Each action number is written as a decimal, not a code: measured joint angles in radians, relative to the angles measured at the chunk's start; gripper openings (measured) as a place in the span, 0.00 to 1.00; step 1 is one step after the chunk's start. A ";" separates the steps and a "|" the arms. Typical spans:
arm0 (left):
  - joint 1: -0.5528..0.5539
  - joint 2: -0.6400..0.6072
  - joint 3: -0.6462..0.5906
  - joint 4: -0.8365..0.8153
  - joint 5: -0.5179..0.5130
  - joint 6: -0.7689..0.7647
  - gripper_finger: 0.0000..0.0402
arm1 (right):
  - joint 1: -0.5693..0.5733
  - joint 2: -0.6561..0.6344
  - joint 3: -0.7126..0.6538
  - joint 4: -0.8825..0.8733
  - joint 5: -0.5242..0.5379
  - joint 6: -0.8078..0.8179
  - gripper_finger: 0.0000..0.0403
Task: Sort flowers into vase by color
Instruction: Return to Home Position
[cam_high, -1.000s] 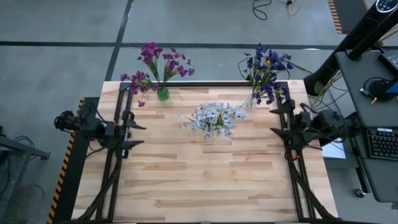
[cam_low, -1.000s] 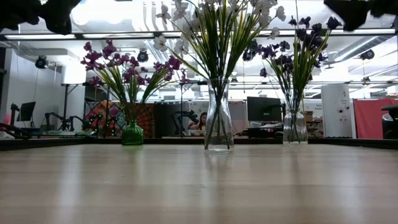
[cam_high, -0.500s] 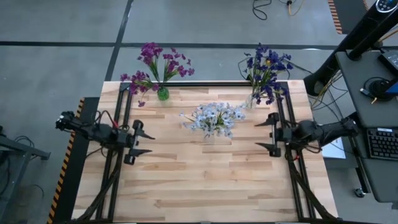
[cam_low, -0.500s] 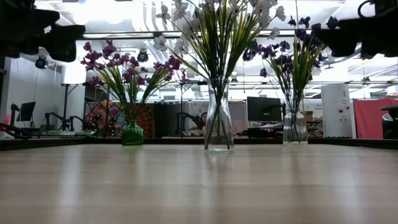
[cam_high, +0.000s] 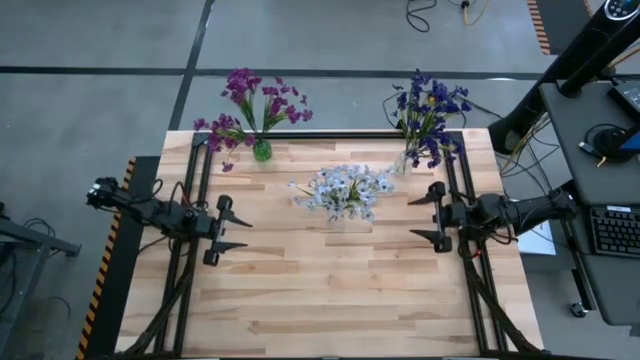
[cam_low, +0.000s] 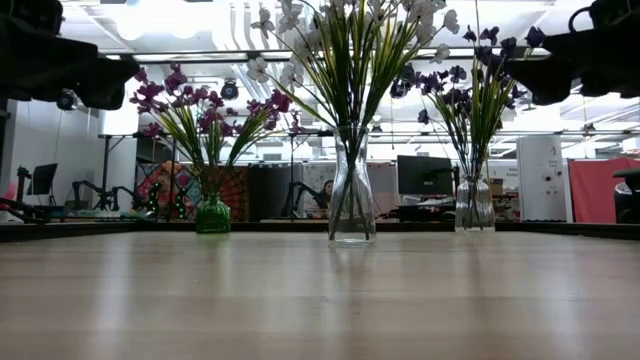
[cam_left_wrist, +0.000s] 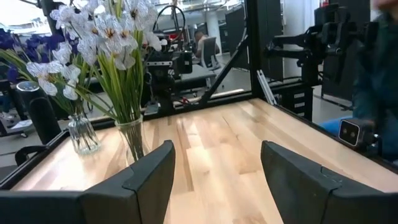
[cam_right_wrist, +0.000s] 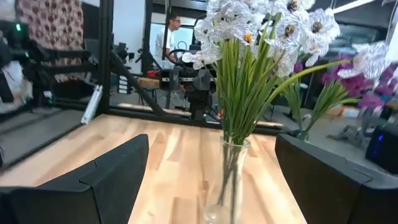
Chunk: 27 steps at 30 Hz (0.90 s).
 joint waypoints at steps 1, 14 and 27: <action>0.000 0.002 0.000 0.000 0.000 0.000 0.55 | 0.000 0.000 0.000 0.000 0.000 0.019 0.85; 0.000 0.041 0.000 0.000 0.000 0.000 0.55 | 0.000 0.000 0.000 0.000 0.000 0.095 0.85; 0.000 0.064 0.002 0.001 -0.001 0.000 0.55 | 0.000 0.000 0.000 0.000 0.000 0.094 0.85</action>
